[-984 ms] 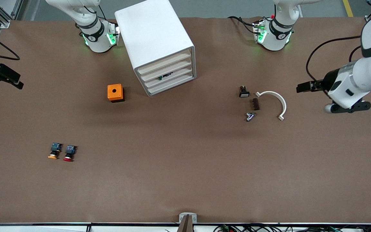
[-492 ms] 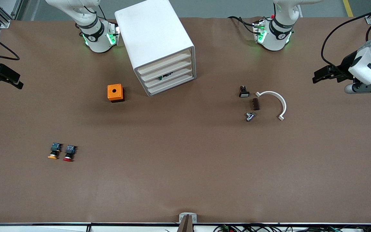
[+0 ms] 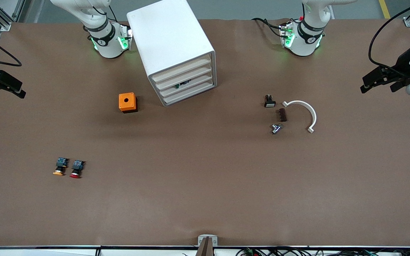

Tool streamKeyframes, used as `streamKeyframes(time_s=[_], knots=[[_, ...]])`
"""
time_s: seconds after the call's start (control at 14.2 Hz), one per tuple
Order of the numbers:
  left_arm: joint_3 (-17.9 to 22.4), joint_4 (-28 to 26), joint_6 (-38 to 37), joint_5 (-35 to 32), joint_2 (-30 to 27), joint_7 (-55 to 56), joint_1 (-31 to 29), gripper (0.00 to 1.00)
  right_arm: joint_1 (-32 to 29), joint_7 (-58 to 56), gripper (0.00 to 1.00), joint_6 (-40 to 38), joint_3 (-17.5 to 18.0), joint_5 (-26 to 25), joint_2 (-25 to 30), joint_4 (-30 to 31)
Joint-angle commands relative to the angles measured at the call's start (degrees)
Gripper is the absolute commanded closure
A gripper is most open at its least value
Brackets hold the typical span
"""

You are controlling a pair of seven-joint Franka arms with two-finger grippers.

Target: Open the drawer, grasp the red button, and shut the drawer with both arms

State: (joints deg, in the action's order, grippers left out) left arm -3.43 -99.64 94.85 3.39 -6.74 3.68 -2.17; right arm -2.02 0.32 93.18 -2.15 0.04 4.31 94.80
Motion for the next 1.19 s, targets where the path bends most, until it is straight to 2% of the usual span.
streamKeyframes(time_s=[0.0,0.21,0.42,1.12], knots=[[0.3,2.9,-0.7,-1.4,1.5,-0.3,0.6,0.0,0.5,-0.1,0.0,-0.5,-0.5,-0.2,0.6,0.0],[0.3,6.7,-2.5,-1.5,3.4,-0.3,0.7,0.0,0.5,-0.1,0.0,-0.5,-0.5,-0.2,0.6,0.0],[0.3,8.1,-6.0,-1.4,3.5,-0.5,0.4,0.0,0.5,-0.1,0.0,-0.4,-0.5,-0.2,0.5,0.0],[0.3,7.8,-6.8,-2.9,3.9,-2.1,0.6,0.0,0.4,-0.1,0.0,-0.4,-0.5,-0.2,0.4,0.2]])
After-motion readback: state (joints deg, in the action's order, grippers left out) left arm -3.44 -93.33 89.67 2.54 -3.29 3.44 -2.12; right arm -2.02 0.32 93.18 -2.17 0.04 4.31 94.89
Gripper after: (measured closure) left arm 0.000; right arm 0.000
